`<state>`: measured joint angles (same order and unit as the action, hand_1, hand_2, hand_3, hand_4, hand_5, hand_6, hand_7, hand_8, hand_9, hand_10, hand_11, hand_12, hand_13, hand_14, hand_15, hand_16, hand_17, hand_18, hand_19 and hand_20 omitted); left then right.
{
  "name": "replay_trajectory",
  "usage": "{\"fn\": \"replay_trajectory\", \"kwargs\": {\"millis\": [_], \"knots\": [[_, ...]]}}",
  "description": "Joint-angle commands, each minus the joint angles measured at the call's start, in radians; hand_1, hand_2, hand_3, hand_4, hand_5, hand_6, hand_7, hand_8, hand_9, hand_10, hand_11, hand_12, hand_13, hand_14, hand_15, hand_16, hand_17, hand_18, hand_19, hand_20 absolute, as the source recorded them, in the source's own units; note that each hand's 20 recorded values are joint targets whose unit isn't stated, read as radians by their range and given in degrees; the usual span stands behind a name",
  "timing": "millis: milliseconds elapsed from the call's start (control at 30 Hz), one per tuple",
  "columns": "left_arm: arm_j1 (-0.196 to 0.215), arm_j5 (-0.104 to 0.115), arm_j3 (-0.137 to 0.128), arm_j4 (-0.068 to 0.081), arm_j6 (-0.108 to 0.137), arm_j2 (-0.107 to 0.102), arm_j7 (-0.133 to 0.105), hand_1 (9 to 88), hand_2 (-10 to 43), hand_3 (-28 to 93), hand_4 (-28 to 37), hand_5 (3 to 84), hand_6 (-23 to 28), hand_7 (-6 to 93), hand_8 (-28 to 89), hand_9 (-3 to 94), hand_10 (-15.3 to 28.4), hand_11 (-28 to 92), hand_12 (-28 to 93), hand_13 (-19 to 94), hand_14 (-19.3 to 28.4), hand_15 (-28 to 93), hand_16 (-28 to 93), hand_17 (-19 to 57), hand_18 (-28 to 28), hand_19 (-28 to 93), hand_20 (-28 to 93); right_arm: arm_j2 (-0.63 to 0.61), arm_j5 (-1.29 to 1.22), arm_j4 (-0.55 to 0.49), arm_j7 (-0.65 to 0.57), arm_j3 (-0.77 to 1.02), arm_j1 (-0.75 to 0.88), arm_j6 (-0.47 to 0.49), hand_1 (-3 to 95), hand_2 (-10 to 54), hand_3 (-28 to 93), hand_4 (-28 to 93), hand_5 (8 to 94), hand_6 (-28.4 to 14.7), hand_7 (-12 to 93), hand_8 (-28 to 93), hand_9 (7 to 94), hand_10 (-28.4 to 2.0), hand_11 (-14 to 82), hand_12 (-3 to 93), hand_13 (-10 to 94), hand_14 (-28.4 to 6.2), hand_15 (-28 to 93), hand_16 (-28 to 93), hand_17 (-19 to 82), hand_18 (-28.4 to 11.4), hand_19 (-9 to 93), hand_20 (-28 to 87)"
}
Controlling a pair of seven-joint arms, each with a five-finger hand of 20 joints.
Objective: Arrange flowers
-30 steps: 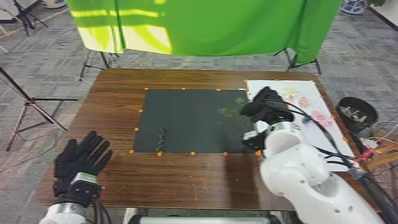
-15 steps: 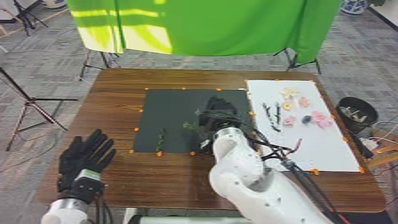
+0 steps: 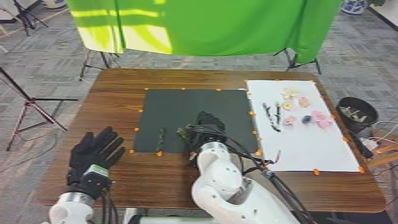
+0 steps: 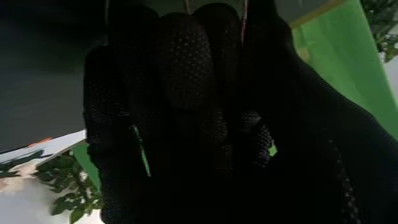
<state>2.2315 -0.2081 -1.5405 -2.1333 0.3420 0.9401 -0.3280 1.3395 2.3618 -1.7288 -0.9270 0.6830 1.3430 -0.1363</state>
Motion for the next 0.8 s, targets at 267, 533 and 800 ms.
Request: {"fn": "replay_trajectory", "kwargs": {"millis": [267, 533, 800], "knots": [[-0.014, 0.002, 0.013, 0.010, -0.006, 0.006, -0.007, 26.7, 16.6, 72, -28.3, 43.7, 10.9, 14.8, -8, 31.4, 16.7, 26, 10, 20, 16.7, 39, -8, -7.9, 14.6, 37, 9, 0.008, 0.011, 0.042, 0.019, -0.009, -0.042, -0.044, 49.7, -9.5, 82, -18, 83.1, -4.6, 34, 12, 92.2, -12.4, 25.6, 33.7, 74, -12.0, 37, 31, 25, -27.0, 76, 18], [-0.019, 0.009, 0.016, 0.013, -0.001, 0.007, -0.024, 26.7, 16.6, 72, -28.3, 43.8, 11.0, 14.9, -8, 31.6, 16.5, 26, 11, 20, 16.8, 39, -8, -8.0, 14.6, 37, 9, -0.005, -0.005, 0.007, 0.021, -0.020, -0.036, -0.028, 46.5, -9.5, 79, -20, 79.7, -4.5, 31, 13, 89.3, -14.3, 27.5, 29.1, 71, -14.8, 42, 20, 23, -27.4, 74, 18], [-0.017, 0.010, 0.018, 0.014, 0.001, 0.012, -0.028, 26.8, 16.6, 72, -28.3, 44.0, 11.0, 15.2, -8, 31.8, 16.7, 27, 11, 21, 16.7, 40, -8, -7.9, 14.6, 38, 9, -0.014, 0.020, -0.001, 0.034, -0.028, -0.034, -0.020, 44.2, -9.5, 76, -22, 78.7, -5.6, 27, 11, 86.7, -15.8, 31.2, 22.3, 70, -15.7, 42, 18, 22, -27.6, 73, 18]]}}
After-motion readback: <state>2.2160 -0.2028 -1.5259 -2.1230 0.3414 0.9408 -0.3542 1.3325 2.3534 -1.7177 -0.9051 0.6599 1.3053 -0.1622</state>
